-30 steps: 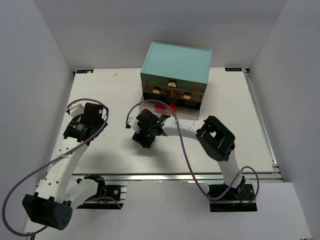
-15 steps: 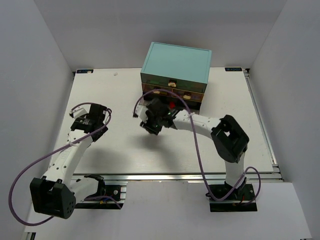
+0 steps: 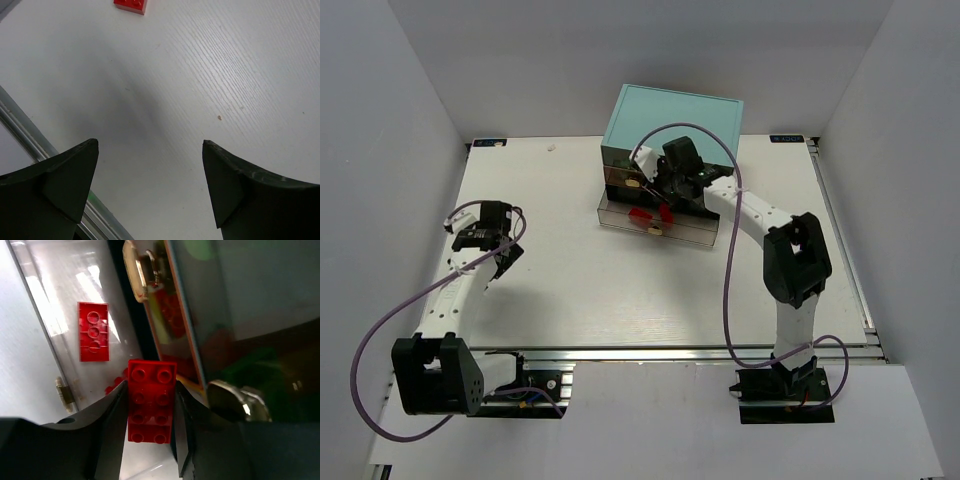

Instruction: Sort the legos into containers by color

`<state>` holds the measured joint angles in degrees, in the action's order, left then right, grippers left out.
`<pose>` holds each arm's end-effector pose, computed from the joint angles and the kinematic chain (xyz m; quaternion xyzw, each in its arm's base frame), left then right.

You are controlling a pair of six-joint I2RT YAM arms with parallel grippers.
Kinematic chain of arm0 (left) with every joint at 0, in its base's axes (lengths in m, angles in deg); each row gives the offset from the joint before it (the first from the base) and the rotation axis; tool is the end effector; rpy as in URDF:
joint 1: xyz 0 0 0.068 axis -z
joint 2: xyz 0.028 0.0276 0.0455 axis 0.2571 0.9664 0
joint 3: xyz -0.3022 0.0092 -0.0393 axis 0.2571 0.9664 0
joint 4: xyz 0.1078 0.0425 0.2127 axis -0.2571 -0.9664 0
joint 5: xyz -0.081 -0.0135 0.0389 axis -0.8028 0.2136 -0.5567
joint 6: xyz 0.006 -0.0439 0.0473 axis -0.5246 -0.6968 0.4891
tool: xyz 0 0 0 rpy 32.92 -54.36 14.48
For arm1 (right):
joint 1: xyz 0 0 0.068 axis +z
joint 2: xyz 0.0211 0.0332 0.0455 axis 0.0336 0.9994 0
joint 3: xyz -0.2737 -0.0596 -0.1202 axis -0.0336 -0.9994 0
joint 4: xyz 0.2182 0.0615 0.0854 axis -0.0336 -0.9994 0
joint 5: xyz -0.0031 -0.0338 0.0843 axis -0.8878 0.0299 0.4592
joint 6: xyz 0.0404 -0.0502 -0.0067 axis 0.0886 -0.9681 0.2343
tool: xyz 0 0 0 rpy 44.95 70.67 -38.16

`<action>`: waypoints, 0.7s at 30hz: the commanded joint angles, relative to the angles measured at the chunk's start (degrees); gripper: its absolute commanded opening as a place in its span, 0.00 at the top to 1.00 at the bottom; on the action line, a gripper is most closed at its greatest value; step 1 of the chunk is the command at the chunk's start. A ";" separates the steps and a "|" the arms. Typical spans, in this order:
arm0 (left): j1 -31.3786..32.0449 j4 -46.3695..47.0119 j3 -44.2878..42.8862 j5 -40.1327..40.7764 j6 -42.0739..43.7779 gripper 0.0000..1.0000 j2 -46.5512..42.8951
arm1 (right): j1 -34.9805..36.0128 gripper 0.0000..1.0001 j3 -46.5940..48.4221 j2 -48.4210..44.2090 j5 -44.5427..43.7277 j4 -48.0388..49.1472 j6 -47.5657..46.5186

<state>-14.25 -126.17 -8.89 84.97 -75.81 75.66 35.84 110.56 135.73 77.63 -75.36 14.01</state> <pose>0.1833 0.0240 0.2776 -0.4158 0.8529 0.1708 0.2657 0.3808 0.2592 0.2981 -0.5102 0.7391 0.0230 0.4393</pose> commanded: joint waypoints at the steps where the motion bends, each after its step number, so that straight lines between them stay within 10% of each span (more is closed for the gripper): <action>1: -2.13 0.78 -0.53 -0.02 2.81 0.06 -0.82 | -1.30 0.95 4.45 2.14 -0.11 -0.83 -3.72; 4: -4.94 1.57 0.17 -1.07 4.74 0.04 -0.82 | -2.27 0.38 6.39 3.37 2.08 -3.20 -3.82; 21: -13.83 8.07 -2.38 -1.78 12.57 0.05 8.50 | -4.29 0.33 4.20 -7.52 18.34 -8.66 1.37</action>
<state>-26.95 -121.20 -9.40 83.44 -65.82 84.34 31.90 114.23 133.57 90.55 -83.66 13.81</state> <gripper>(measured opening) 0.951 0.677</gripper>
